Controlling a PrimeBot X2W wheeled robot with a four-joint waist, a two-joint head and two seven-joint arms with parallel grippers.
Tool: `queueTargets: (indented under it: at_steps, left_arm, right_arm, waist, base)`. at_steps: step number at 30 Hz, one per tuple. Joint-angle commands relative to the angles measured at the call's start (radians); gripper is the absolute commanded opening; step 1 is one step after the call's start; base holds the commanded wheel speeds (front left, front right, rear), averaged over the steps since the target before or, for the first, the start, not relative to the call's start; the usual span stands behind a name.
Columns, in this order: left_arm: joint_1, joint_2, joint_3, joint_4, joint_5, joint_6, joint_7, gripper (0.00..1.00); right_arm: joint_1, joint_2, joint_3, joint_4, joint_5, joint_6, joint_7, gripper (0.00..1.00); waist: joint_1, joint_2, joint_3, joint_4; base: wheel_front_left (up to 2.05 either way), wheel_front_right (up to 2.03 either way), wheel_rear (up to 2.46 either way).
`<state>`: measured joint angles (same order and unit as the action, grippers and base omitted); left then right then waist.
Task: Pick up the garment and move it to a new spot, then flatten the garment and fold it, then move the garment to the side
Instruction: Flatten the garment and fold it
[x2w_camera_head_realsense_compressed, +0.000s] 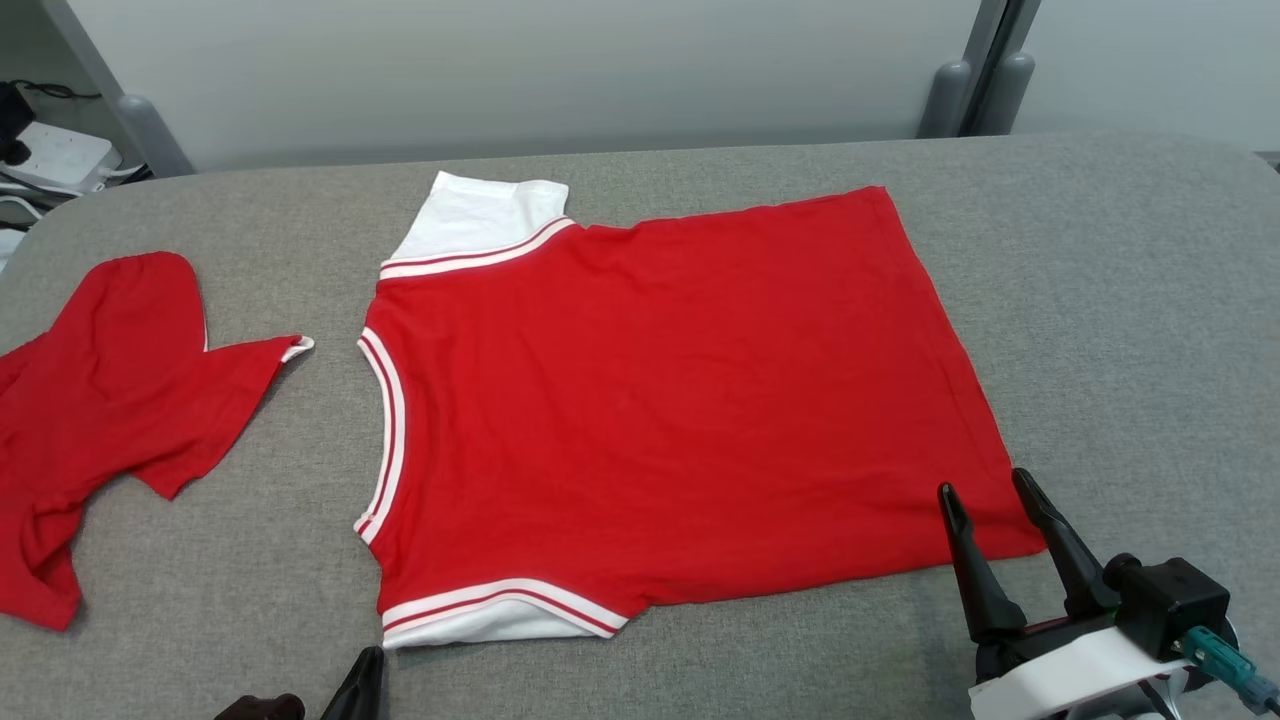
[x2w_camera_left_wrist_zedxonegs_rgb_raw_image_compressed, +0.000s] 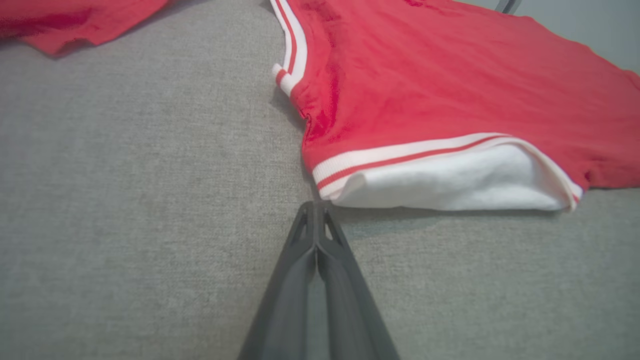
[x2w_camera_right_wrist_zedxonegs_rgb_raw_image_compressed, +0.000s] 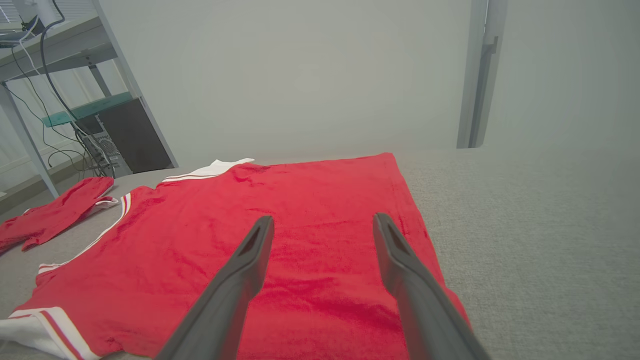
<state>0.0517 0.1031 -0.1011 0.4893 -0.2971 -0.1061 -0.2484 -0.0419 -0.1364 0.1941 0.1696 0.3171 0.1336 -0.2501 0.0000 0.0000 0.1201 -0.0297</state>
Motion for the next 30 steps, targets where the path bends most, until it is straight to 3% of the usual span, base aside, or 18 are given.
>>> queueTargets:
  at_steps: [1, 2, 3, 4, 14, 15, 16, 17, 30]
  left_arm:
    - [-0.028, 0.018, 0.028, -0.021, 0.004, -0.005, -0.013, 0.0]
    - [-0.027, 0.021, 0.026, -0.018, 0.002, -0.007, -0.013, 0.0]
    - [-0.03, 0.024, 0.022, -0.013, 0.002, -0.009, -0.013, 0.45]
    - [-0.034, 0.027, 0.02, -0.006, 0.0, -0.011, -0.013, 1.0]
    - [-0.072, 0.041, -0.019, 0.014, 0.005, -0.022, -0.013, 1.0]
    - [-0.074, 0.04, -0.021, 0.011, 0.007, -0.022, -0.013, 0.77]
    - [-0.076, 0.039, -0.023, 0.007, 0.009, -0.022, -0.013, 0.31]
    - [-0.077, 0.038, -0.028, 0.006, 0.011, -0.023, -0.013, 0.0]
    - [-0.047, 0.068, -0.122, -0.027, -0.011, -0.024, 0.019, 0.0]
  right_arm:
    - [-0.018, -0.012, 0.016, -0.02, 0.01, -0.003, -0.012, 1.0]
    - [-0.02, -0.01, 0.018, -0.019, 0.01, -0.003, -0.012, 1.0]
    - [-0.023, -0.008, 0.02, -0.018, 0.01, -0.003, -0.012, 1.0]
    - [-0.025, -0.006, 0.021, -0.018, 0.01, -0.003, -0.012, 1.0]
    - [-0.032, -0.015, 0.025, -0.017, 0.014, -0.003, -0.012, 1.0]
    - [-0.032, -0.016, 0.024, -0.017, 0.014, -0.003, -0.012, 1.0]
    - [-0.033, -0.017, 0.022, -0.016, 0.015, -0.003, -0.012, 1.0]
    - [-0.034, -0.017, 0.022, -0.015, 0.015, -0.003, -0.012, 1.0]
    - [-0.03, -0.016, 0.021, 0.005, 0.022, -0.003, -0.012, 1.0]
  waist:
    - [0.0, 0.0, 0.005, 0.006]
    - [0.0, 0.0, 0.007, 0.007]
    - [0.0, 0.0, 0.008, 0.008]
    - [0.0, 0.0, 0.009, 0.009]
    - [0.0, 0.0, 0.013, -0.011]
    - [0.0, 0.0, 0.013, -0.012]
    - [0.0, 0.0, 0.013, -0.014]
    - [0.0, 0.0, 0.012, -0.015]
    - [0.0, 0.0, 0.004, -0.004]
  base:
    - [0.0, 0.0, 0.0]
    - [0.0, 0.0, 0.0]
    - [0.0, 0.0, 0.0]
    - [0.0, 0.0, 0.0]
    - [0.0, 0.0, 0.0]
    - [0.0, 0.0, 0.0]
    - [0.0, 0.0, 0.0]
    - [0.0, 0.0, 0.0]
    - [0.0, 0.0, 0.0]
